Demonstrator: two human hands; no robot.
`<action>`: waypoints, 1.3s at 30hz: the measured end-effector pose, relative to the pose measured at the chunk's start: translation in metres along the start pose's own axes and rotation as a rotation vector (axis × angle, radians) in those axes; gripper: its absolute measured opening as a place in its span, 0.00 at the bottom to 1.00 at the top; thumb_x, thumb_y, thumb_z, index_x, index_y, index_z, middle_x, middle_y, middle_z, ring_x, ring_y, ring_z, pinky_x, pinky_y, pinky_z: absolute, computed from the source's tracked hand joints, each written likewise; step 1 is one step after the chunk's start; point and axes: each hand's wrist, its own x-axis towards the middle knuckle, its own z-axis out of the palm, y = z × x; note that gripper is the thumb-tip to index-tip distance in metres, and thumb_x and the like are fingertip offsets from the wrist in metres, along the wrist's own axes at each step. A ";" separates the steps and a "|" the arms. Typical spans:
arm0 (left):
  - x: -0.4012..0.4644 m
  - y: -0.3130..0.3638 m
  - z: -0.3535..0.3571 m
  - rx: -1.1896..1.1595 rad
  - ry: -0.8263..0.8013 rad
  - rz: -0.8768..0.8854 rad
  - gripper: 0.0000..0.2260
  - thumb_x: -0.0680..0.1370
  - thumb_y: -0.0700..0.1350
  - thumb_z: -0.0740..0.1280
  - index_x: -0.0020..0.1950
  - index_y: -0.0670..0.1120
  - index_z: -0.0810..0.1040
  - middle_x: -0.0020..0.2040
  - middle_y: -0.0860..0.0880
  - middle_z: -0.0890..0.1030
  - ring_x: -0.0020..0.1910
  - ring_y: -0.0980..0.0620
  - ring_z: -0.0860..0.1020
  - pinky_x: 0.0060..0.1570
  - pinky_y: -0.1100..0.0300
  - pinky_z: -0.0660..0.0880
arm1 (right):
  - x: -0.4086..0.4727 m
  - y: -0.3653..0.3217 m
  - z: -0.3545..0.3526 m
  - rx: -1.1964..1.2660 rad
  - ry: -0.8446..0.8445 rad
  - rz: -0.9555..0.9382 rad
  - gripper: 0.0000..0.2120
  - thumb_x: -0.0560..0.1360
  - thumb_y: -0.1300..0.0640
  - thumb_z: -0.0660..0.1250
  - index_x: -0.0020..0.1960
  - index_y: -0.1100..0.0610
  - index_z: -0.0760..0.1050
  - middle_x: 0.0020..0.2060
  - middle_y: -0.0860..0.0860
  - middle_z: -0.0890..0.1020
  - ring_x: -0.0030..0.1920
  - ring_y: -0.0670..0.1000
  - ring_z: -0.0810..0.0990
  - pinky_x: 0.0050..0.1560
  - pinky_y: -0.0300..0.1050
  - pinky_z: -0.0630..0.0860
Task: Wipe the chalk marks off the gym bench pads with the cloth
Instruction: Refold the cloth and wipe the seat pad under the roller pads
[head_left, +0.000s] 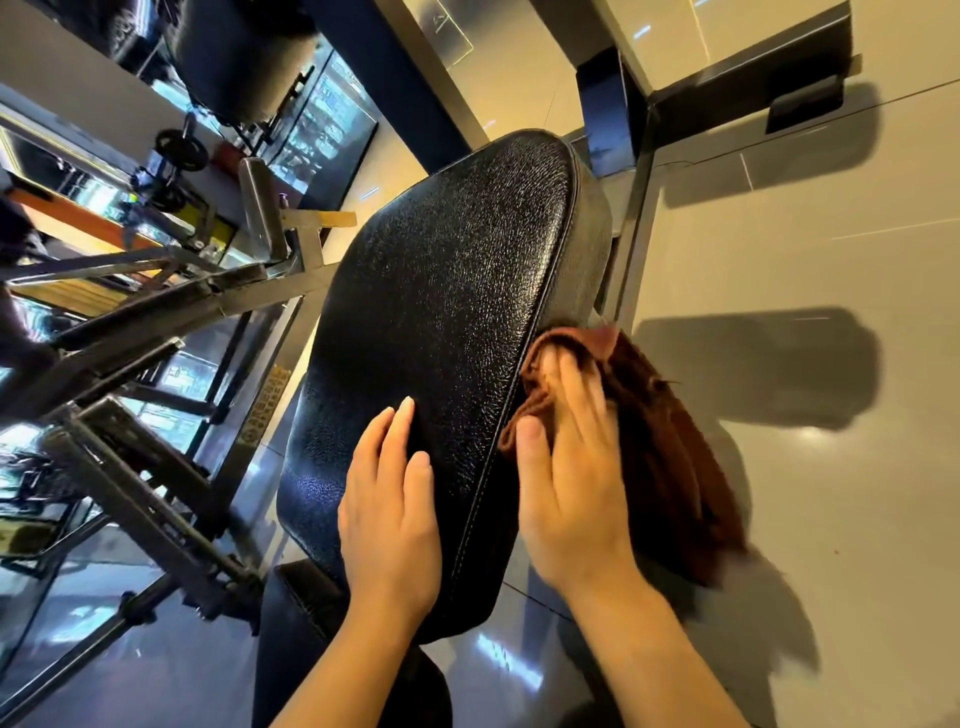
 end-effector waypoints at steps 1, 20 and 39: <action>0.000 0.000 0.000 0.003 0.000 -0.002 0.20 0.72 0.62 0.45 0.64 0.73 0.57 0.73 0.61 0.63 0.71 0.64 0.60 0.72 0.50 0.59 | 0.016 -0.001 -0.004 0.006 0.007 0.016 0.25 0.79 0.44 0.48 0.75 0.48 0.51 0.74 0.43 0.59 0.77 0.48 0.54 0.76 0.46 0.48; 0.003 -0.001 0.001 0.015 -0.012 -0.014 0.22 0.72 0.62 0.45 0.66 0.69 0.58 0.73 0.59 0.64 0.67 0.69 0.59 0.64 0.63 0.56 | 0.054 0.005 -0.013 0.066 0.049 0.065 0.29 0.78 0.44 0.48 0.76 0.53 0.55 0.76 0.48 0.61 0.77 0.49 0.56 0.76 0.42 0.51; 0.003 -0.001 0.001 0.017 -0.006 -0.010 0.23 0.72 0.62 0.45 0.67 0.67 0.58 0.73 0.59 0.64 0.67 0.69 0.59 0.67 0.61 0.56 | 0.105 0.009 -0.020 0.015 0.102 0.032 0.26 0.81 0.51 0.50 0.77 0.60 0.58 0.76 0.54 0.62 0.77 0.52 0.56 0.74 0.34 0.49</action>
